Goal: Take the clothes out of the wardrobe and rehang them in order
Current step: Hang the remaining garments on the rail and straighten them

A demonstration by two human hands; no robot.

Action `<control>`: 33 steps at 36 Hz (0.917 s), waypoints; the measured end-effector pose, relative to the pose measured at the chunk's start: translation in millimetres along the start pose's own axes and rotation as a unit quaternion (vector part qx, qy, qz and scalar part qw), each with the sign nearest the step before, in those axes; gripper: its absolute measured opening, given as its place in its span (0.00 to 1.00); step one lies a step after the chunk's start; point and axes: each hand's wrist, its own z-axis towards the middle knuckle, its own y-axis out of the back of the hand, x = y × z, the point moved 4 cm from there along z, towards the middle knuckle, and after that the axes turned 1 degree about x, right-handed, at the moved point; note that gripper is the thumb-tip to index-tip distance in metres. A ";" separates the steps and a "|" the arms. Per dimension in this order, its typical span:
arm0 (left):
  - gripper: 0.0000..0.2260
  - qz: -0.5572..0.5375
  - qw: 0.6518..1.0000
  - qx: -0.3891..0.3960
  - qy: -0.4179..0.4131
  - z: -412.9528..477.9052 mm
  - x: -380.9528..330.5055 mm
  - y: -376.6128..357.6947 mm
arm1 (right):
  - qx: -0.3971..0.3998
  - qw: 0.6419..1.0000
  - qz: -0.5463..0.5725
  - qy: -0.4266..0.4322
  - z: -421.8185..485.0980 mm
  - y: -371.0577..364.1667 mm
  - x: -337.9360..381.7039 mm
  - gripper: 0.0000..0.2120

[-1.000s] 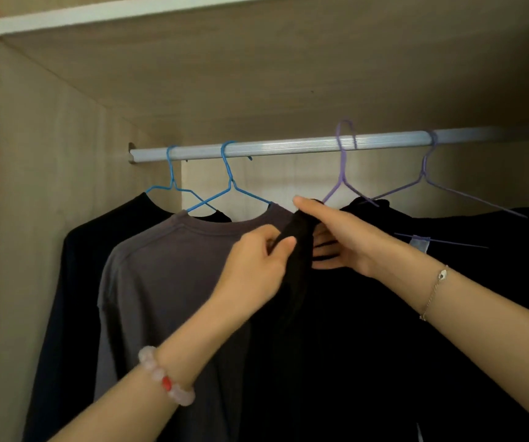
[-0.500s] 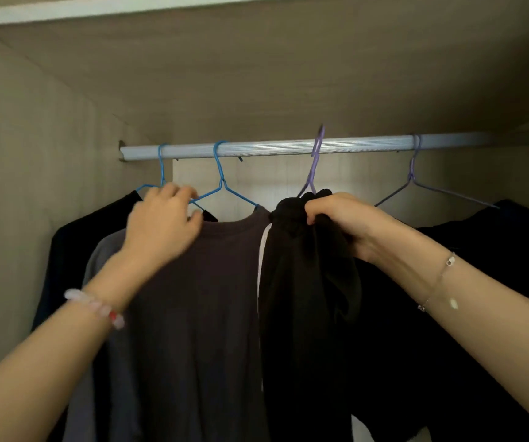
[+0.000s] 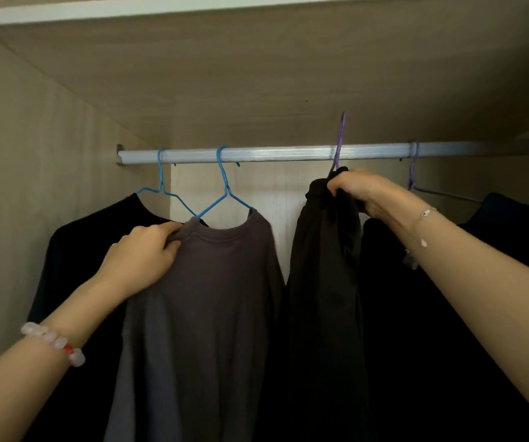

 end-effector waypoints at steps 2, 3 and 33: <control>0.18 -0.022 1.000 0.001 -0.004 -2.5 -2.4 -6.4 | 0.006 0.999 -0.046 -0.003 3.5 -1.3 -4.0 0.08; 0.18 -0.028 1.000 0.000 -0.004 -3.6 -3.2 -9.0 | 0.014 0.997 -0.069 -0.005 4.0 -2.2 -7.2 0.07; 0.18 -0.227 0.973 -0.033 -0.004 -18.6 -76.2 -40.2 | -0.136 0.832 -0.516 0.152 -34.4 28.8 -33.9 0.21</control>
